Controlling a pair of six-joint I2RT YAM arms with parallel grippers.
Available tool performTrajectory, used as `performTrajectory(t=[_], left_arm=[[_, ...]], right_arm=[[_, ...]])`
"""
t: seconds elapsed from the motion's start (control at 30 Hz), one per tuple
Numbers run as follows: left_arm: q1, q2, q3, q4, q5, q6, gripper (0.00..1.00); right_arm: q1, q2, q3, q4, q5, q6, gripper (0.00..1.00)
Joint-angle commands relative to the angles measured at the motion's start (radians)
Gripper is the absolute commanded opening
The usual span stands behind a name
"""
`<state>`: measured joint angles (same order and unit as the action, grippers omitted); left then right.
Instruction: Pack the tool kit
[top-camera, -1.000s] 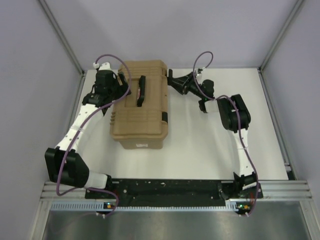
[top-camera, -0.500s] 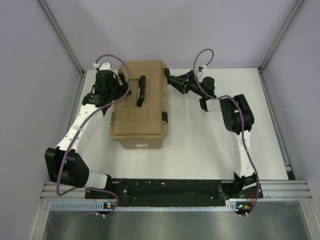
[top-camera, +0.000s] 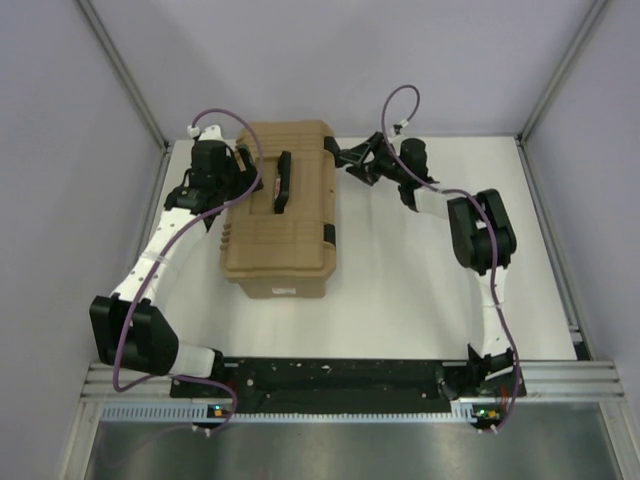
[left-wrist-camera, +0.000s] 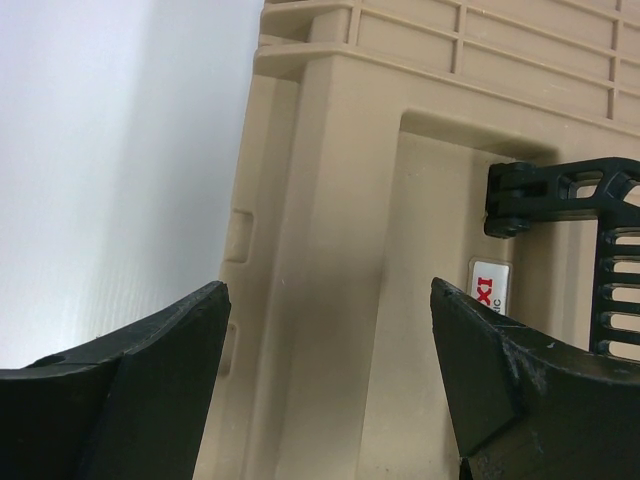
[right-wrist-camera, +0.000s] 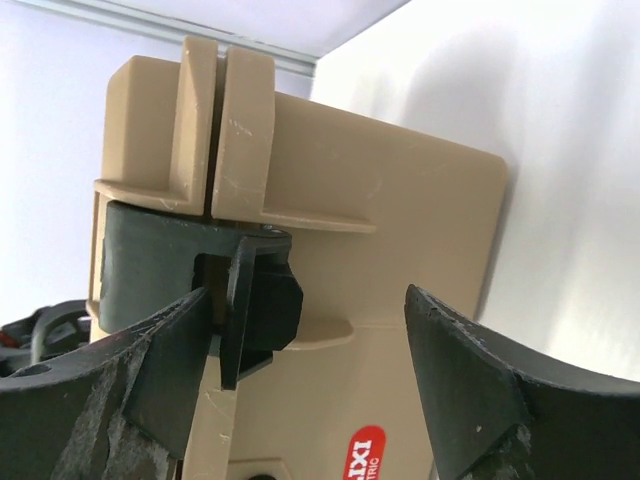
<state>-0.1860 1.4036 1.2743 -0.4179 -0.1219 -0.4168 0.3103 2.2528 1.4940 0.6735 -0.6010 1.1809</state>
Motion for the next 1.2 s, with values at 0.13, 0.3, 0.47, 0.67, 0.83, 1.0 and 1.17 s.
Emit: performTrajectory(t=[0.13,0.3,0.47,0.67,0.83,1.0,1.17], left_arm=[[0.005,-0.005,-0.001,0.036,0.027,0.019,0.85],[0.005,-0.003,-0.009,0.042,0.031,0.018,0.85],[0.005,-0.003,-0.013,0.044,0.030,0.019,0.85],[0.005,-0.005,-0.015,0.041,0.027,0.024,0.85],[0.005,-0.008,-0.016,0.037,0.025,0.026,0.85],[0.005,-0.008,-0.032,0.047,0.041,0.023,0.85],[0.005,-0.006,-0.055,0.059,0.073,0.018,0.85]], right_arm=[[0.055,-0.110,0.132,-0.507,0.127,-0.360,0.77],[0.061,-0.091,0.140,-0.571,0.148,-0.406,0.74],[0.062,-0.065,0.138,-0.591,0.153,-0.414,0.72],[0.061,-0.090,0.086,-0.611,0.204,-0.428,0.64],[0.055,-0.142,0.042,-0.670,0.285,-0.474,0.56],[0.053,-0.160,0.104,-0.827,0.411,-0.555,0.44],[0.058,-0.150,0.212,-0.946,0.510,-0.639,0.32]])
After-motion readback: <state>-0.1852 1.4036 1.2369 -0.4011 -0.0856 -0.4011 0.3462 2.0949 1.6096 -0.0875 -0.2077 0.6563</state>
